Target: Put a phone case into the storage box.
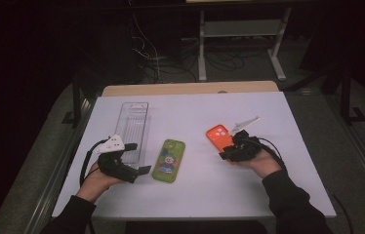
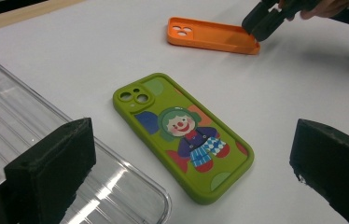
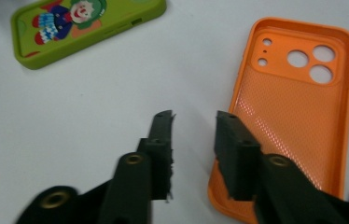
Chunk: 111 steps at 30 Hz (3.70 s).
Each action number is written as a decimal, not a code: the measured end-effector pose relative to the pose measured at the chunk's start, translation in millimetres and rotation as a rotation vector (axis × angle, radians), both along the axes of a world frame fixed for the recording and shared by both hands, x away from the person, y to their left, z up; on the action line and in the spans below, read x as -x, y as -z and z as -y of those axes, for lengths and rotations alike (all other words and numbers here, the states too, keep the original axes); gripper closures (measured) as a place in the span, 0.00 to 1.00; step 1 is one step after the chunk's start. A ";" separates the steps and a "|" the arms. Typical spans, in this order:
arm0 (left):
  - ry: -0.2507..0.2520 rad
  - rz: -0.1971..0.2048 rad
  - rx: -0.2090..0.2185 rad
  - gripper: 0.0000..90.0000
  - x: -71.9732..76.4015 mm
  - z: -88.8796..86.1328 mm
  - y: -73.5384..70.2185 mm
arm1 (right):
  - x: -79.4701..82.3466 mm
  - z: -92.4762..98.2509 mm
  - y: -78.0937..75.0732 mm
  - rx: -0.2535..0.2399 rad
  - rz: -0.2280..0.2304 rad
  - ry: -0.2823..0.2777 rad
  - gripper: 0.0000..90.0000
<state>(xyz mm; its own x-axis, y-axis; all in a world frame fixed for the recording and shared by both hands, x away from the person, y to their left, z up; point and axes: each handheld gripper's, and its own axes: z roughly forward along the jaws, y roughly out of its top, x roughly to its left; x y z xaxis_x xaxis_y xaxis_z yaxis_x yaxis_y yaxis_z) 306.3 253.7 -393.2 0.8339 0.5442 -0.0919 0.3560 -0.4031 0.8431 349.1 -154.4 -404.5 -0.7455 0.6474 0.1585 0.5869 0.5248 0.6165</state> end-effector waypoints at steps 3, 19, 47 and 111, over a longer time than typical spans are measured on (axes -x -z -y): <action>0.001 -0.005 -0.001 0.00 -1.2 2.5 0.8 | 7.7 5.7 -2.6 -0.016 0.017 0.026 0.50; 0.015 -0.026 0.012 0.00 -7.4 11.7 -1.6 | 48.5 32.2 9.3 -0.129 0.192 0.035 0.00; 0.001 -0.030 -0.004 0.00 -7.1 9.3 3.3 | 58.6 36.5 7.6 -0.138 0.176 0.055 0.00; -0.002 -0.029 -0.019 0.00 -8.1 6.7 1.4 | -51.9 -11.1 11.3 0.065 0.071 0.286 0.02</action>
